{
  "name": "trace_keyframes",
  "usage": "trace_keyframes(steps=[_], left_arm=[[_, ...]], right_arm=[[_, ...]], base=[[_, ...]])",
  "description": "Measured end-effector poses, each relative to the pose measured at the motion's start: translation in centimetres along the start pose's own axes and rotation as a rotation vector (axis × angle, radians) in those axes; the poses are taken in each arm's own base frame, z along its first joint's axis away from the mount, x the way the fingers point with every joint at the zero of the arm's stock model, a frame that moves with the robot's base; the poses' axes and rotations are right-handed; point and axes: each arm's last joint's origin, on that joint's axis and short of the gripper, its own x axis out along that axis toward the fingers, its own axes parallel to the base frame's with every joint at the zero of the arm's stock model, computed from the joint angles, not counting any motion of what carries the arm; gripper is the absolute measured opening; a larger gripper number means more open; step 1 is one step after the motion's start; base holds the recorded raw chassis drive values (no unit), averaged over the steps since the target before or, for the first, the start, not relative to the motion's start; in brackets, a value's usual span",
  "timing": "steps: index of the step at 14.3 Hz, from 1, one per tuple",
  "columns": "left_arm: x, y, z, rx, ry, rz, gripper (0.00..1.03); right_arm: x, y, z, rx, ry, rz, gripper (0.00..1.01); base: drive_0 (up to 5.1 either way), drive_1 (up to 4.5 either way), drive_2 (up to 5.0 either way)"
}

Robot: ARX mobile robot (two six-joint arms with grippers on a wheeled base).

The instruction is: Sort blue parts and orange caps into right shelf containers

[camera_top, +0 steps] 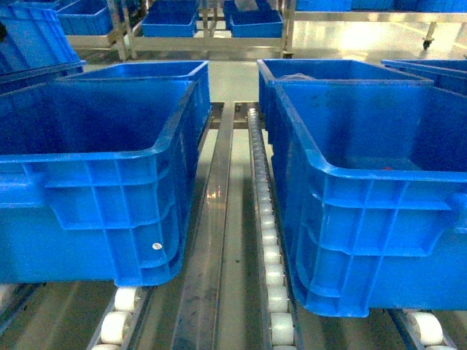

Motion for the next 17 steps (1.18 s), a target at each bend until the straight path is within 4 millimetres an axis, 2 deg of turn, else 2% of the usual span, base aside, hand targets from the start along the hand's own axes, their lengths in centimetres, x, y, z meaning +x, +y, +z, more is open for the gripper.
trace_keyframes(steps=[2, 5, 6, 10, 15, 16, 17], left_arm=[[-1.8, 0.0, -1.2, 0.003, 0.002, 0.000, 0.50], [-5.6, 0.2, -3.5, 0.003, 0.020, 0.008, 0.11], [-6.6, 0.2, -3.9, 0.003, 0.018, 0.008, 0.01], [-10.0, 0.2, -5.4, 0.003, 0.021, 0.008, 0.02], [-12.8, 0.2, -6.5, 0.003, 0.025, 0.008, 0.02], [-13.2, 0.2, -6.6, 0.003, 0.006, 0.008, 0.02], [-13.5, 0.2, -7.2, 0.003, 0.005, 0.008, 0.02]], right_arm=[[-1.8, 0.0, -1.2, 0.008, 0.015, 0.001, 0.47], [-5.3, 0.0, -2.8, 0.011, 0.015, 0.001, 0.07], [-6.5, 0.1, -3.3, 0.014, 0.016, 0.001, 0.02], [-9.6, 0.1, -4.5, 0.015, 0.021, 0.001, 0.02], [-12.3, 0.1, -5.6, 0.015, -0.008, 0.000, 0.02], [-12.6, 0.1, -6.4, 0.015, 0.036, 0.001, 0.02], [-12.9, 0.1, -6.3, 0.015, 0.035, 0.001, 0.02]], base=[[0.0, 0.00, 0.0], [0.0, 0.00, 0.0], [0.0, 0.00, 0.0], [0.0, 0.00, 0.0], [0.0, 0.00, 0.0], [0.0, 0.00, 0.0], [0.0, 0.00, 0.0]])
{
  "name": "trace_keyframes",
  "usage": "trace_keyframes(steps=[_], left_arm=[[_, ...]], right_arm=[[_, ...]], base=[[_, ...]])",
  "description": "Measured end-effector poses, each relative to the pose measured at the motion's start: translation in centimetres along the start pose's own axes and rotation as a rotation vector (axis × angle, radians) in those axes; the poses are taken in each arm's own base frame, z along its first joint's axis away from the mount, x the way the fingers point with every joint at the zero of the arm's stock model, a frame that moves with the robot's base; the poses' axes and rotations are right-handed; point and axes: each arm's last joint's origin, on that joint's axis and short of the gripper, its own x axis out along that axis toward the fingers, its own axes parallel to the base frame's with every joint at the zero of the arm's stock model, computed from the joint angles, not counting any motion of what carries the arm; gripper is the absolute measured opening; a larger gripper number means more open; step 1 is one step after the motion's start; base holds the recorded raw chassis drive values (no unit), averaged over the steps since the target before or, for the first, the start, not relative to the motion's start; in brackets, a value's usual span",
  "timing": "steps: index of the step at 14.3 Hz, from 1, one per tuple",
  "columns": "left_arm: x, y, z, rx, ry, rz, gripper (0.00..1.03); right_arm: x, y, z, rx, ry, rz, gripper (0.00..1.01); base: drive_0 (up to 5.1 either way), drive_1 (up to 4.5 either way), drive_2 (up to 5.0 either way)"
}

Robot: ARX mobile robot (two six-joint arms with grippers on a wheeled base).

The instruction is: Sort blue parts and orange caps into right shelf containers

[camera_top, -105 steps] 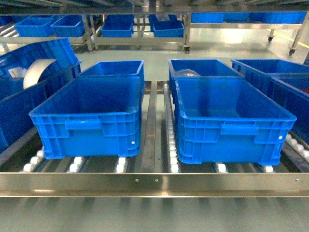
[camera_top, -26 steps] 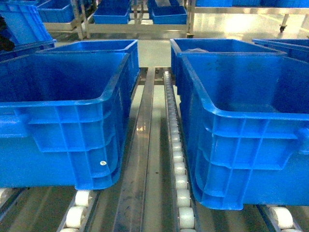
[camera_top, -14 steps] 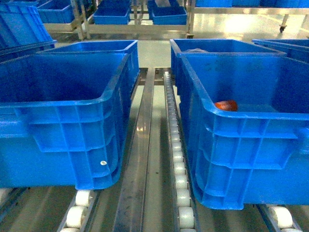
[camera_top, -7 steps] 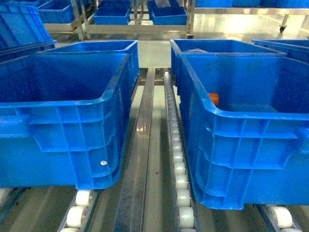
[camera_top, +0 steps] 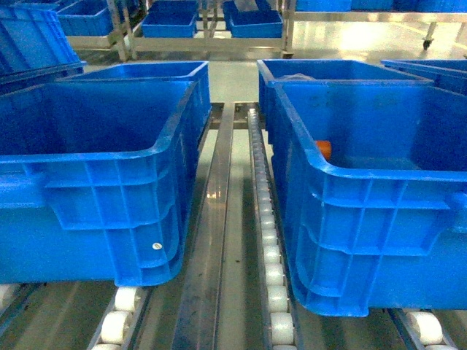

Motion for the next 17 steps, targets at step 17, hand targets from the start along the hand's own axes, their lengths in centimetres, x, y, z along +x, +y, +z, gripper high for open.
trace_keyframes(steps=[17], left_arm=[[-4.2, 0.0, -0.4, 0.000, 0.051, 0.000, 0.02]], right_arm=[[-4.4, 0.0, 0.2, 0.001, -0.007, 0.001, 0.02]], base=[[0.0, 0.00, 0.0]])
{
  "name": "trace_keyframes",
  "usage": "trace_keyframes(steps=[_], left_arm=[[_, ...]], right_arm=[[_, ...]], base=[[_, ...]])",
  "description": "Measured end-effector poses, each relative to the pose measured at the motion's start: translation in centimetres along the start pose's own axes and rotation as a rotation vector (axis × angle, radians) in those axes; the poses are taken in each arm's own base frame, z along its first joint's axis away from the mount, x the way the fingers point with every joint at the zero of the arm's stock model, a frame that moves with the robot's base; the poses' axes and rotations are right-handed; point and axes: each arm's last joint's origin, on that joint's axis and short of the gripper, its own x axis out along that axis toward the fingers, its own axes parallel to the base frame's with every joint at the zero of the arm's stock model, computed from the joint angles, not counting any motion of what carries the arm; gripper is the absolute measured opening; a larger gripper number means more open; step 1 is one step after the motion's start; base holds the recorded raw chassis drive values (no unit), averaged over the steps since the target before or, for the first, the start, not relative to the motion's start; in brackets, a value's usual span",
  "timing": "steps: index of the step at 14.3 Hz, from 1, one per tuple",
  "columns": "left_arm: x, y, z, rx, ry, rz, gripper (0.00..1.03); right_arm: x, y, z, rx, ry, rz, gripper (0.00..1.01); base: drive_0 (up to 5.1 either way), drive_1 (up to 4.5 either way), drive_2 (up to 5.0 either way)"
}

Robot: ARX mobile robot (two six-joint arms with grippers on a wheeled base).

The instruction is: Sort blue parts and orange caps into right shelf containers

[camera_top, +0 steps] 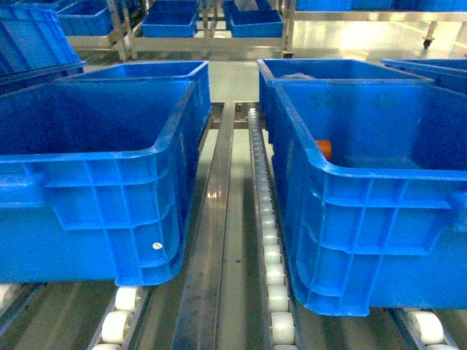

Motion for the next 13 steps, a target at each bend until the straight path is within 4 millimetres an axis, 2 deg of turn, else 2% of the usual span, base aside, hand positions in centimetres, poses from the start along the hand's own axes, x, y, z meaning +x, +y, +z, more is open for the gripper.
trace_keyframes(steps=[1, 4, 5, 6, 8, 9, 10, 13], left_arm=[[-0.33, -0.01, 0.48, 0.000, -0.059, 0.000, 0.02], [-0.32, 0.00, 0.33, 0.001, -0.044, 0.000, 0.02], [-0.32, 0.00, 0.30, 0.001, -0.042, 0.000, 0.19], [-0.32, 0.00, 0.31, 0.001, -0.042, 0.000, 0.58], [-0.32, 0.00, 0.30, 0.002, -0.042, 0.000, 0.85], [-0.32, 0.00, 0.30, 0.002, -0.042, 0.000, 0.95], [-0.32, 0.00, 0.31, 0.003, -0.042, 0.000, 1.00], [-0.32, 0.00, 0.31, 0.003, -0.042, 0.000, 0.98]], right_arm=[[-0.11, -0.01, 0.48, 0.000, -0.040, -0.002, 0.02], [-0.07, 0.00, 0.12, 0.001, -0.015, -0.001, 0.02], [-0.07, -0.01, 0.16, 0.002, -0.019, -0.001, 0.21], [-0.07, -0.01, 0.15, 0.002, -0.018, -0.001, 0.61], [-0.07, -0.01, 0.15, 0.002, -0.018, -0.001, 0.89], [-0.07, -0.01, 0.15, 0.002, -0.018, -0.001, 0.99], [-0.07, -0.01, 0.15, 0.002, -0.018, -0.001, 0.99], [-0.07, -0.01, 0.15, 0.002, -0.018, -0.001, 0.98]], base=[[0.0, 0.00, 0.0], [0.0, 0.00, 0.0], [0.0, 0.00, 0.0], [0.0, 0.00, 0.0], [0.0, 0.00, 0.0], [0.0, 0.00, 0.0], [0.0, 0.00, 0.0], [0.0, 0.00, 0.0]])
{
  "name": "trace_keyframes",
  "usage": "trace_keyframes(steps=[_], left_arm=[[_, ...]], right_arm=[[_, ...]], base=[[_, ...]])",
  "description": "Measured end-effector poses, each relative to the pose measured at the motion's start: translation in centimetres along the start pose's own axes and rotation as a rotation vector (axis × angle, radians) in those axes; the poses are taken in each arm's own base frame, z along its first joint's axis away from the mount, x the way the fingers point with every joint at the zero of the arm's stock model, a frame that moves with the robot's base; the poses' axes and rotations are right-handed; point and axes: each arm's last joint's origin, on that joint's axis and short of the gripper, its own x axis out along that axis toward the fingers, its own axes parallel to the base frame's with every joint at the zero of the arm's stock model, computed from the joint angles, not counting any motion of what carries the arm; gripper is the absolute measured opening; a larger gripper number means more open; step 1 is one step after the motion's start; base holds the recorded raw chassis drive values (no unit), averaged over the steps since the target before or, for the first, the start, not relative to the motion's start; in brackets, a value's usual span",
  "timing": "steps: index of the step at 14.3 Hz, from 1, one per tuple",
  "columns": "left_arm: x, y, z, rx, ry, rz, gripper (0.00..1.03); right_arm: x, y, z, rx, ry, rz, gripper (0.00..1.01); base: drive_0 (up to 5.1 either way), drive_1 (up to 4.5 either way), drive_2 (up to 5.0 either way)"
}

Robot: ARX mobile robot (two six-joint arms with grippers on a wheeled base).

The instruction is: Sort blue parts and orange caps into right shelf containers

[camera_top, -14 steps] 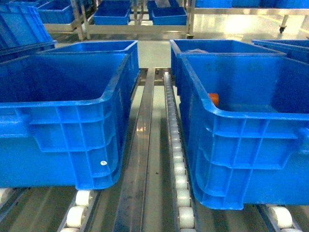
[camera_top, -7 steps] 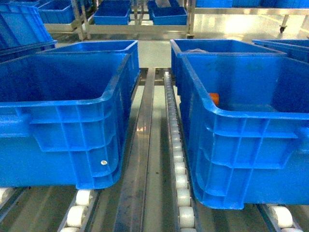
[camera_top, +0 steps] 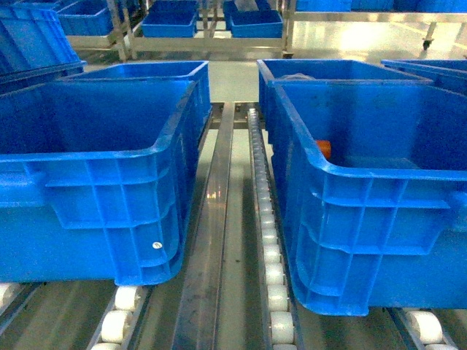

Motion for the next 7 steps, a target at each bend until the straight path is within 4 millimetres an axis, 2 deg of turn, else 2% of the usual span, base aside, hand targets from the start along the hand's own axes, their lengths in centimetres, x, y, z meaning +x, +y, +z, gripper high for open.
trace_keyframes(steps=[7], left_arm=[[0.00, 0.00, -0.01, 0.000, 0.000, 0.000, 0.98]], right_arm=[[0.00, 0.00, 0.00, 0.000, 0.000, 0.000, 0.98]], base=[[0.0, 0.00, 0.0]])
